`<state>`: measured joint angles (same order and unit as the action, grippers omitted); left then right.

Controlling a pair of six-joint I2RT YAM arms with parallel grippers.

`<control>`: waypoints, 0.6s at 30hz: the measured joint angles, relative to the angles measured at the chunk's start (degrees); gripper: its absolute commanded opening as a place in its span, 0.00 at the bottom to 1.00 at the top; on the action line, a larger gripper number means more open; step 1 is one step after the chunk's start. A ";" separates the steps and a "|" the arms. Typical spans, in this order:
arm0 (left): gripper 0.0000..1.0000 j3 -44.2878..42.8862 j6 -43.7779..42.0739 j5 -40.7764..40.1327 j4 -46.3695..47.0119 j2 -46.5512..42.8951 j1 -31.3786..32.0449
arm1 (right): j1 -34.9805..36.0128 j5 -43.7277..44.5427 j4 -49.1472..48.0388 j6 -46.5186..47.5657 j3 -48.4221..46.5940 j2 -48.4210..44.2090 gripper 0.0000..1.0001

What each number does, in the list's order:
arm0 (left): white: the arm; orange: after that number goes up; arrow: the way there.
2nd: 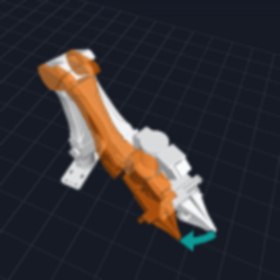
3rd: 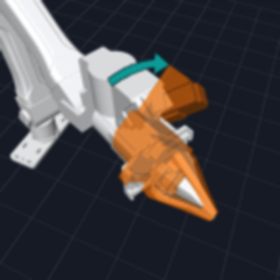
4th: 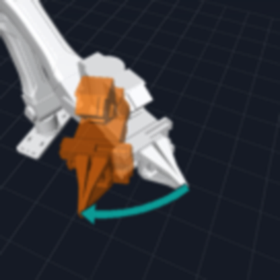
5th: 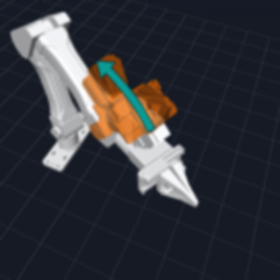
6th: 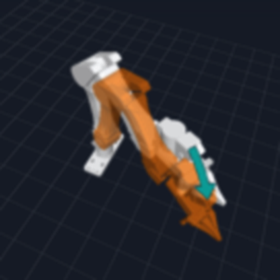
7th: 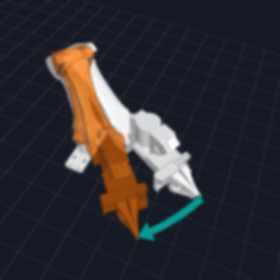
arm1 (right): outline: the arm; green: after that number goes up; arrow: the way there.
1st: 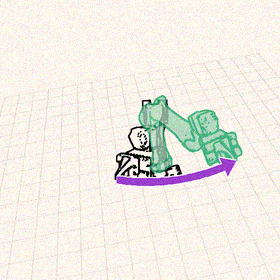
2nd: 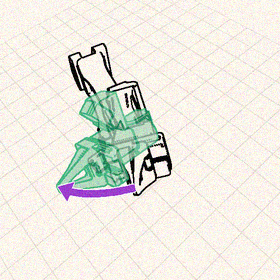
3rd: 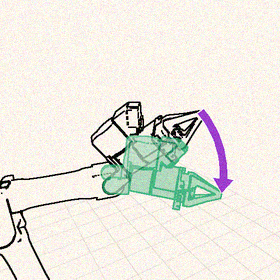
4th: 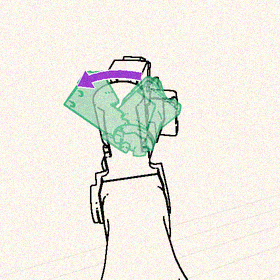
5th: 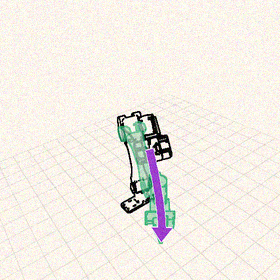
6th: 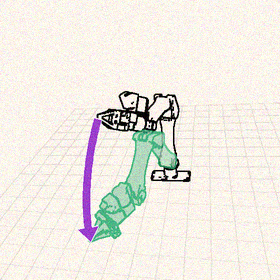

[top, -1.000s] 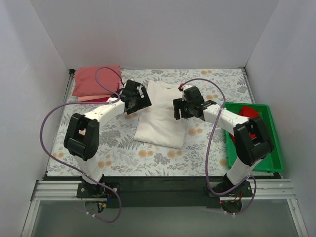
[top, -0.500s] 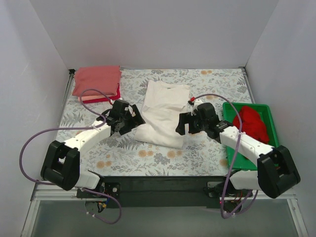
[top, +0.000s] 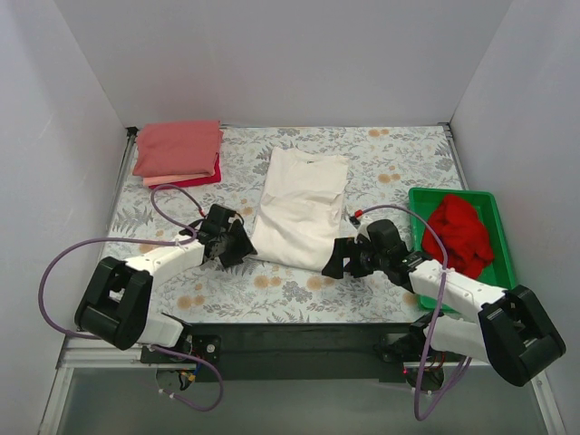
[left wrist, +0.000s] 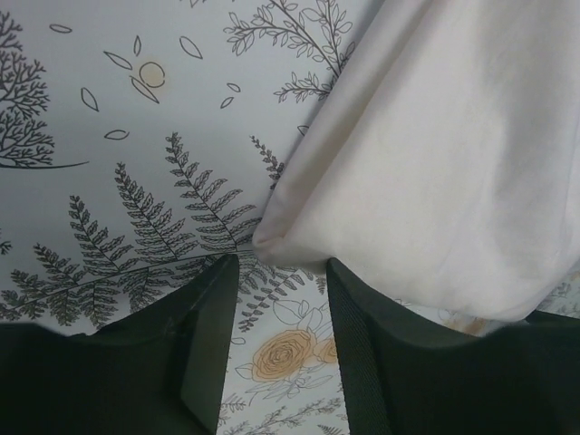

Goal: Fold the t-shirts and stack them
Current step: Fold the tshirt

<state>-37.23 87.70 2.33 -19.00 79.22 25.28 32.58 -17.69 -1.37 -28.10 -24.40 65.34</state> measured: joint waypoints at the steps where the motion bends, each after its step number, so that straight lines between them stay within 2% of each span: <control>1: 0.24 0.00 0.20 0.11 0.31 0.31 0.00 | 0.37 0.33 -0.26 -0.28 0.09 0.17 0.86; 2: 0.15 0.04 0.24 0.31 0.63 0.66 0.00 | 0.63 0.66 -0.59 -0.59 0.09 0.44 0.82; 6: 0.00 0.94 0.17 0.68 1.79 1.14 0.00 | 1.49 2.32 -1.86 -1.57 0.09 3.02 0.69; 8: 0.00 1.20 0.11 0.66 1.92 1.25 0.00 | 1.81 2.93 -2.19 -1.88 0.09 4.81 0.62; 10: 0.00 1.20 0.04 0.79 2.29 1.55 0.00 | 2.14 3.52 -3.28 -2.10 -0.59 6.51 0.59; 13: 0.00 1.20 -0.07 1.14 2.60 1.81 0.00 | 3.37 4.98 -4.00 -1.95 -2.19 9.27 0.42; 14: 0.00 1.20 -0.09 1.14 2.60 1.79 0.00 | 3.76 5.35 -4.22 -1.97 -2.60 10.12 0.26; 16: 0.00 1.42 -0.11 1.14 2.78 1.57 0.00 | 4.44 6.27 -4.28 -1.75 -3.08 11.19 0.12; 17: 0.00 1.73 -0.07 1.16 2.89 1.16 0.00 | 4.68 6.69 -4.00 -1.79 -3.06 11.32 0.02; 18: 0.00 2.25 0.00 1.16 2.95 0.44 0.00 | 4.98 7.08 -3.69 -1.92 -3.08 11.26 0.01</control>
<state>-34.98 87.70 3.49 -16.05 79.66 25.28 37.56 -10.61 -5.06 -30.02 -27.49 76.60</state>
